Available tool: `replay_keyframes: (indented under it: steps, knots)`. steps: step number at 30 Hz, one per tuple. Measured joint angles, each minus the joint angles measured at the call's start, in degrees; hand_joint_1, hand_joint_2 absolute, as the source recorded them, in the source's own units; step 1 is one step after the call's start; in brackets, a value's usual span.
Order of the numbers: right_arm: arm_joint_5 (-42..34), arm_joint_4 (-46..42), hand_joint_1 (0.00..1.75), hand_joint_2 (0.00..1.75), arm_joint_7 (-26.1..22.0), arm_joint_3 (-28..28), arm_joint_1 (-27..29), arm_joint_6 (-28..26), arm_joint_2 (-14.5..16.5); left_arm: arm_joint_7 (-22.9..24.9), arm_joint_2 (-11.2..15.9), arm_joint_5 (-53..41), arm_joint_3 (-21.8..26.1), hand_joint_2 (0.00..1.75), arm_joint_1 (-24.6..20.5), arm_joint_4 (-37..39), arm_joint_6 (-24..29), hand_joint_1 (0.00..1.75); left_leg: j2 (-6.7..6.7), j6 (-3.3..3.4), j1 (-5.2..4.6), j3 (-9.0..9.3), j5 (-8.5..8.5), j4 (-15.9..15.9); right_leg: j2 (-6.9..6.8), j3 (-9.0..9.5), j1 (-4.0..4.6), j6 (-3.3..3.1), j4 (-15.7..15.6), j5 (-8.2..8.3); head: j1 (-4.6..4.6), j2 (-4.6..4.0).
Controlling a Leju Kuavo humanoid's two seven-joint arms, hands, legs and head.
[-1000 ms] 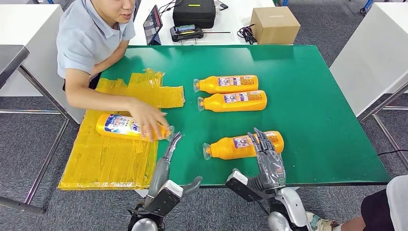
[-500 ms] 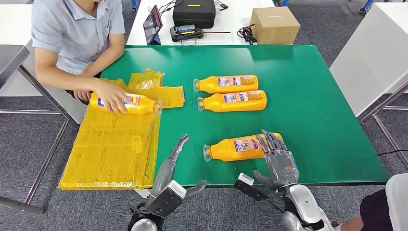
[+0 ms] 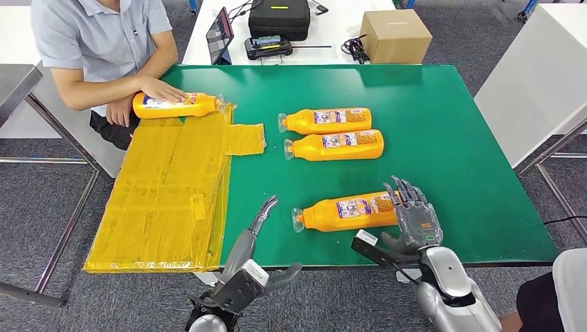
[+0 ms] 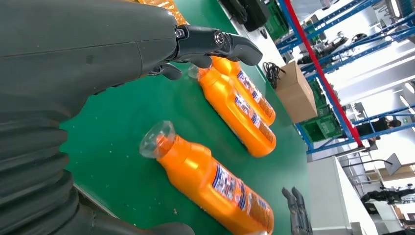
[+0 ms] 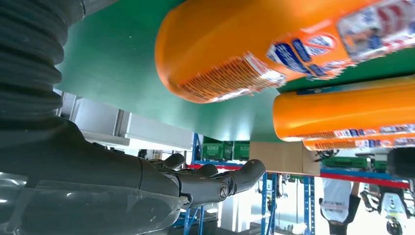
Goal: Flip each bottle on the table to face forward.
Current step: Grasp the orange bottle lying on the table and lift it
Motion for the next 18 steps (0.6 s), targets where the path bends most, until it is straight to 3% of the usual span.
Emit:
replay_keyframes:
  steps: [18]
  knots:
    - [-2.59, 12.76, 0.0, 1.75, -2.17, 0.7, -6.82, 1.23, 2.51, -0.04, 0.07, 1.12, -2.21, 1.75, -1.88, 0.54, -1.11, 0.0, -0.01, 0.0, 0.0, -0.01, 0.01, 0.0, 0.0, 0.0, 0.0, 0.0, 0.01, 0.01, 0.0, 0.0]
